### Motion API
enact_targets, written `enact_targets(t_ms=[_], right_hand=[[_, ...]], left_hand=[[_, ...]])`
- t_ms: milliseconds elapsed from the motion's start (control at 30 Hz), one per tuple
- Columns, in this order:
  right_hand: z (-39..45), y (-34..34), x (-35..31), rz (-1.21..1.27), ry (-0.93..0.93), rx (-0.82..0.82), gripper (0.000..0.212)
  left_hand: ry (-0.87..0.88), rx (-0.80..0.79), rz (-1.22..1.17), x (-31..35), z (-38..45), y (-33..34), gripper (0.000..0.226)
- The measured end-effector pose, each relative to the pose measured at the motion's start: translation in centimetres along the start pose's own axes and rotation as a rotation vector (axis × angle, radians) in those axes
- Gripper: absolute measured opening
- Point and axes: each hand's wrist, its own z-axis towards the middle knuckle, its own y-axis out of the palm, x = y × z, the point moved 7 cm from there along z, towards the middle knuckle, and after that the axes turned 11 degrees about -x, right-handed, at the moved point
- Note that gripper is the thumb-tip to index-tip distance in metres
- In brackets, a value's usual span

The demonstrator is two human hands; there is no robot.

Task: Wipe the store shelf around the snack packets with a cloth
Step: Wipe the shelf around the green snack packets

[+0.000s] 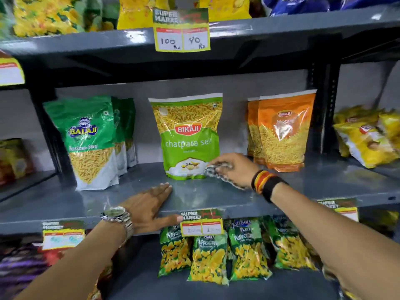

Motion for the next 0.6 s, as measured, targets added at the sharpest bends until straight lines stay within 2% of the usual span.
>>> enact_targets(t_ms=[133, 267, 367, 433, 500, 600], right_hand=[[3.6, 2.0, 1.4, -0.076, -0.017, -0.177, 0.025], [3.8, 3.6, 2.8, -0.069, -0.025, -0.210, 0.023], [3.3, 2.5, 2.0, -0.048, -0.015, -0.310, 0.023], [3.3, 0.8, 2.0, -0.011, 0.001, -0.279, 0.021], [3.4, -0.5, 3.3, -0.004, 0.035, -0.156, 0.018], [3.1, 0.8, 5.5, -0.033, 0.104, -0.103, 0.019]], left_hand=[[-0.026, 0.015, -0.027, 1.2, 1.1, 0.2, 0.124], [-0.032, 0.063, -0.055, 1.2, 1.1, 0.4, 0.123], [-0.029, 0.065, -0.072, 1.3, 1.1, 0.5, 0.123], [-0.018, 0.074, -0.076, 1.3, 1.1, 0.5, 0.121], [-0.013, 0.073, -0.073, 1.3, 1.2, 0.5, 0.119], [-0.016, 0.074, -0.076, 1.2, 1.2, 0.5, 0.120]])
